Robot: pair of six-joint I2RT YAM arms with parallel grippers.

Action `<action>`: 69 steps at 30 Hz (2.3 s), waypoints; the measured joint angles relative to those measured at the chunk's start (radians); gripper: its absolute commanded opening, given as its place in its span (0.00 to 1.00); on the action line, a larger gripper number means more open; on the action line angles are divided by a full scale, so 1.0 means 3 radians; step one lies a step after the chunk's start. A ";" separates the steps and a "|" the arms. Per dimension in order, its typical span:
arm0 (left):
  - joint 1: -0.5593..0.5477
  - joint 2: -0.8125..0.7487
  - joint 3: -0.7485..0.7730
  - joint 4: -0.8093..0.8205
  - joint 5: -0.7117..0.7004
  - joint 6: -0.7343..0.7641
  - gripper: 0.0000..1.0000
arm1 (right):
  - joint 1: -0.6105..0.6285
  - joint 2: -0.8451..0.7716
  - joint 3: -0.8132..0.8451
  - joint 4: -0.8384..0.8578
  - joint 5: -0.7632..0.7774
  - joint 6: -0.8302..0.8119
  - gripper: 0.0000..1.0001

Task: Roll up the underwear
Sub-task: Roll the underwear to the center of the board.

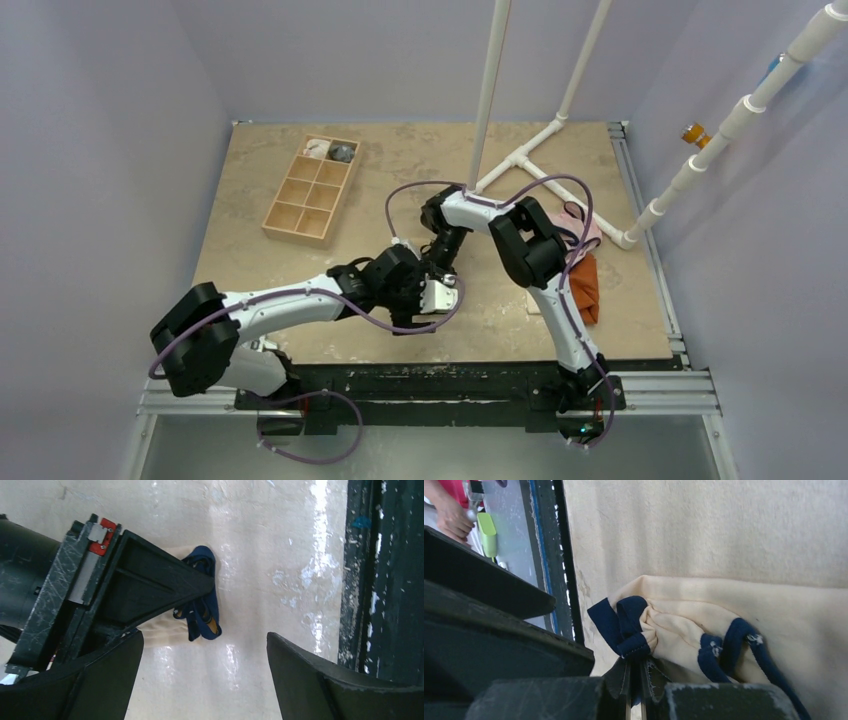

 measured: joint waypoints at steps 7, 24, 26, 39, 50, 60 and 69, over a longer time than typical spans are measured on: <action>-0.0004 0.0295 0.0046 0.0328 -0.0078 -0.0324 0.84 | -0.0094 -0.0003 -0.0161 -0.0099 -0.0008 -0.0034 0.00; -0.0066 0.0600 0.0042 0.0693 -0.0100 -0.0750 0.74 | -0.0134 -0.0053 -0.0256 -0.0151 0.0080 -0.0099 0.00; -0.0066 0.0609 0.0042 0.0729 -0.0099 -0.0767 0.69 | -0.0139 -0.0053 -0.0256 -0.0156 0.0085 -0.0098 0.00; -0.0071 0.0894 0.0196 0.0619 -0.0051 -0.0776 0.50 | -0.0142 -0.0053 -0.0251 -0.0164 0.0093 -0.0097 0.00; -0.0069 0.1013 0.0331 0.0566 -0.0023 -0.0885 0.13 | -0.0144 -0.0053 -0.0251 -0.0173 0.0094 -0.0078 0.02; -0.0064 0.1016 0.0361 0.0483 0.0050 -0.0941 0.00 | -0.0151 -0.0228 -0.0295 0.0015 0.0127 0.0108 0.27; 0.0099 0.1101 0.0507 0.0186 0.0469 -0.1031 0.00 | -0.0375 -0.0885 -0.0571 0.0469 0.0178 0.0360 0.31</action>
